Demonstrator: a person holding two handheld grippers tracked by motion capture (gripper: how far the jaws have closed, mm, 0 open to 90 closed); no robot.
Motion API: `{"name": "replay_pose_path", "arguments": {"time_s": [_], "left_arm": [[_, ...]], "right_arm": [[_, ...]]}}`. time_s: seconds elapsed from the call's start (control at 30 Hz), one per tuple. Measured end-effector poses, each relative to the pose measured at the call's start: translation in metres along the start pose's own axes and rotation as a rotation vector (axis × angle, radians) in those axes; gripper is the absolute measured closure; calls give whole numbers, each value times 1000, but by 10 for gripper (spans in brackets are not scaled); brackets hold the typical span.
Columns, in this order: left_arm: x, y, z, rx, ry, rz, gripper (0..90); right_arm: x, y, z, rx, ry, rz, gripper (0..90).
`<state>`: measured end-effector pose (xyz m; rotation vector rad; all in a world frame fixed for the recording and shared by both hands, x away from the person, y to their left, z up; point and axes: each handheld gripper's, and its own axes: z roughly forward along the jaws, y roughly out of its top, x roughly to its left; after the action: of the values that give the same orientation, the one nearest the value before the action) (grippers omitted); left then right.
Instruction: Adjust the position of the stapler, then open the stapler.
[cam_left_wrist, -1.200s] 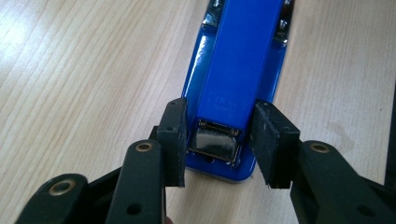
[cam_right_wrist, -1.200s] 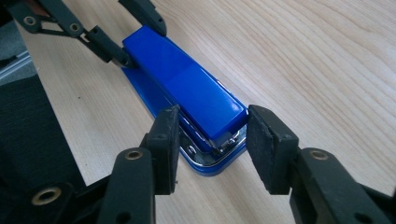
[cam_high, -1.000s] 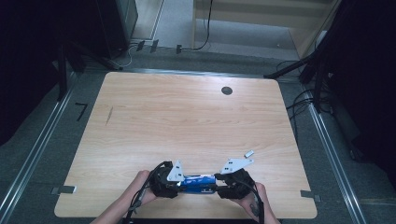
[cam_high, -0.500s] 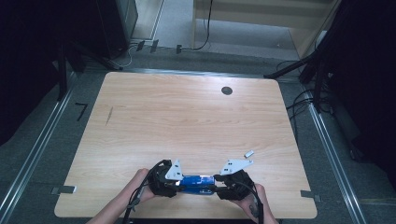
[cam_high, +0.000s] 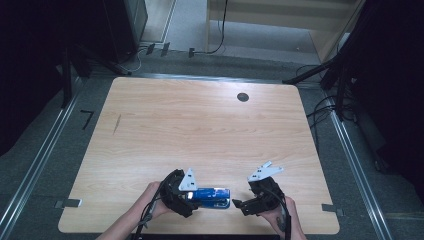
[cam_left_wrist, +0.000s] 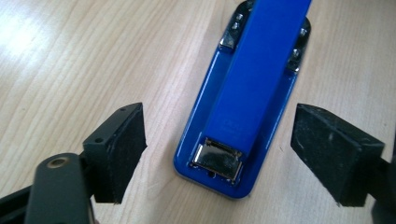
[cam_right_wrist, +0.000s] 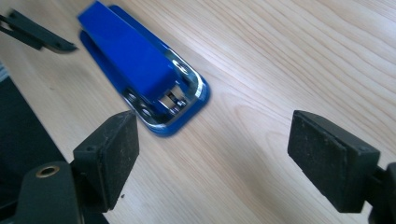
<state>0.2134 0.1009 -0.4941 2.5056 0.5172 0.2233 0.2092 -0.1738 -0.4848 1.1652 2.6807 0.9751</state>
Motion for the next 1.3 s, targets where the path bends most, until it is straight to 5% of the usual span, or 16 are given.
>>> {"name": "replay_pose_path", "arguments": {"time_s": [0.53, 0.77, 1.3], "left_arm": [[-3, 15, 4, -35, 22, -27, 126], [-6, 26, 10, -49, 11, -5, 131], [-17, 50, 25, -79, -41, 84, 360]], "right_arm": [[-8, -6, -6, 17, -61, 0, 134], [-8, -9, -3, 33, -77, -9, 132], [-3, -17, 5, 56, -98, 4, 155]]}}
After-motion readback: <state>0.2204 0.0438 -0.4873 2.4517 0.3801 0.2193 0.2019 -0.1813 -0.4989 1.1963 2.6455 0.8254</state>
